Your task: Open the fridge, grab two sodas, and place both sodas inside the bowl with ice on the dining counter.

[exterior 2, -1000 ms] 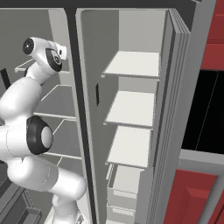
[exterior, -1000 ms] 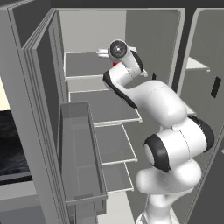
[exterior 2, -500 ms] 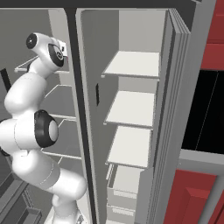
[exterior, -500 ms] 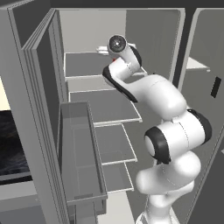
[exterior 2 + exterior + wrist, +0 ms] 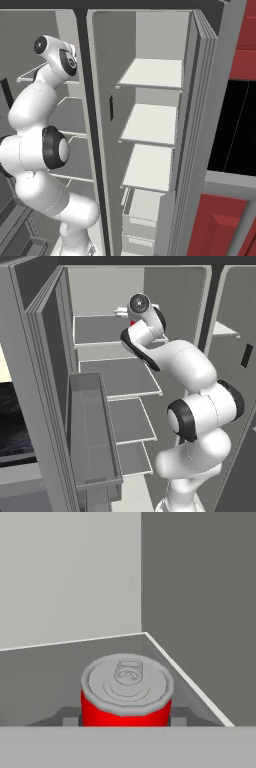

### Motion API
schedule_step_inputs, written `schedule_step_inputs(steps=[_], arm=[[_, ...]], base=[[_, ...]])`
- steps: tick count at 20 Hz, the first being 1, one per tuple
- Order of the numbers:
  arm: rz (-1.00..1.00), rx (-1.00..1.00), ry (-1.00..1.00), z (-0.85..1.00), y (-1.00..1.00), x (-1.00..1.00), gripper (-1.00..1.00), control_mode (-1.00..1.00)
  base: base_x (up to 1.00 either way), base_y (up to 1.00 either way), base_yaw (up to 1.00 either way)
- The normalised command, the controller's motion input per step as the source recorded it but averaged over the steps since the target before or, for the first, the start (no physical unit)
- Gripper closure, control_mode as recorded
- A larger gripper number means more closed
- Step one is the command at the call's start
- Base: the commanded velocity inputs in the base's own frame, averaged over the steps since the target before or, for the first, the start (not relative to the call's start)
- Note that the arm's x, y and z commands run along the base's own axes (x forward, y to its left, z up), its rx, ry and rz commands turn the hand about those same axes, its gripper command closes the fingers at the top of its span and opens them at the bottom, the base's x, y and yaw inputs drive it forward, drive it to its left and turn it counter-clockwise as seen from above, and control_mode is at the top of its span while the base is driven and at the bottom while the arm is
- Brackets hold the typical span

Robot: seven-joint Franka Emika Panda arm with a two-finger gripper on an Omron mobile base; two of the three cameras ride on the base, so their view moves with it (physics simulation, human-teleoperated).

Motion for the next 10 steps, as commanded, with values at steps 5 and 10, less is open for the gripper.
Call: schedule_step_inputs(steps=[5, 10], arm=[[0.00, 0.00, 0.00, 0.00, 0.00, -0.03, 1.00, -1.00], [0.00, 0.00, 0.00, -0.04, 0.03, -0.25, 1.00, -1.00]], base=[[0.00, 0.00, 0.00], [0.00, 0.00, 0.00]])
